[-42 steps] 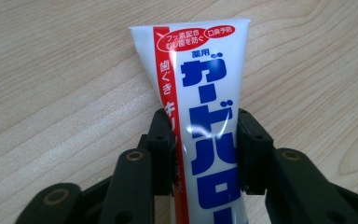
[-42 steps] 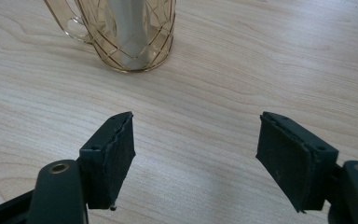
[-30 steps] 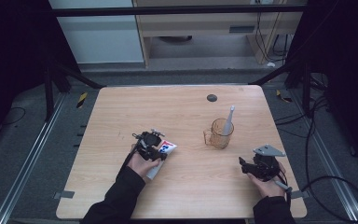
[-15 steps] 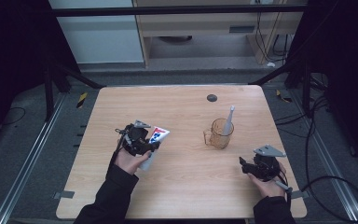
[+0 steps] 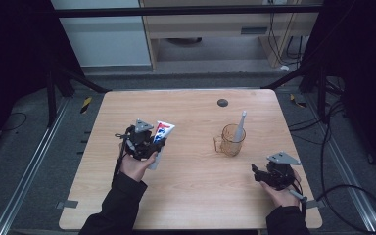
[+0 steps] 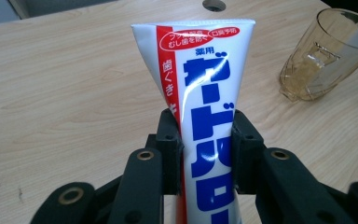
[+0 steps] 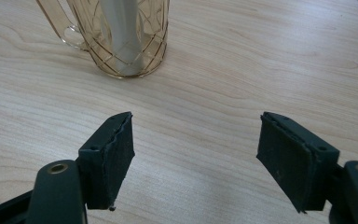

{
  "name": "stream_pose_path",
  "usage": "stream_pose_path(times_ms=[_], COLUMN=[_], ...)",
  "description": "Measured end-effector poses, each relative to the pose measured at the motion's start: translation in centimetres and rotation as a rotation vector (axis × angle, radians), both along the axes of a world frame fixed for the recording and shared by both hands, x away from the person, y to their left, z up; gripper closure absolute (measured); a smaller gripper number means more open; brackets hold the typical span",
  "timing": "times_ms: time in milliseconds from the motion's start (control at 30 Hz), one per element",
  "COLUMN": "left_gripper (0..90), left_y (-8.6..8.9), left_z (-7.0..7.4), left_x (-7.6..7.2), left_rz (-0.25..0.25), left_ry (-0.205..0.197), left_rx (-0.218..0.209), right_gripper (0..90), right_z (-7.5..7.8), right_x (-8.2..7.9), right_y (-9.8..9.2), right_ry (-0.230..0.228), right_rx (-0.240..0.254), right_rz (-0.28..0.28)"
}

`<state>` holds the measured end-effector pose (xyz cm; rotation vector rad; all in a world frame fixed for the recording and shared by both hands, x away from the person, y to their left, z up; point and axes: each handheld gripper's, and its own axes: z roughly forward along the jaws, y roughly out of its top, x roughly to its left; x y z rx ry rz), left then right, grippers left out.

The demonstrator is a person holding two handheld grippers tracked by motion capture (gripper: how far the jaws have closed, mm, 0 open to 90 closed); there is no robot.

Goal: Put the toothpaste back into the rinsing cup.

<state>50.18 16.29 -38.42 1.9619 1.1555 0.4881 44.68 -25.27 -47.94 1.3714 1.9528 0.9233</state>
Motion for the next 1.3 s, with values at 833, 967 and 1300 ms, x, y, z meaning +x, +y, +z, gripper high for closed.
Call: stream_pose_path(times_ms=[833, 967, 1300], left_gripper=[69.5, 69.4, 69.4], left_y=[-2.1, -2.9, -4.8], left_z=[1.8, 1.9, 2.8], left_x=[2.7, 3.2, 4.1], left_rz=[0.064, 0.058, 0.06], left_ry=[-0.136, -0.15, -0.201], left_rx=[-0.12, -0.13, -0.166], right_gripper=[21.6, 21.3, 20.1], right_z=[-0.1, -0.1, -0.2], right_x=[0.1, 0.1, 0.2], right_y=[0.1, 0.1, 0.0], right_ry=[-0.008, -0.008, -0.01], right_rx=[0.007, 0.008, 0.01], right_rz=[-0.004, -0.005, -0.009])
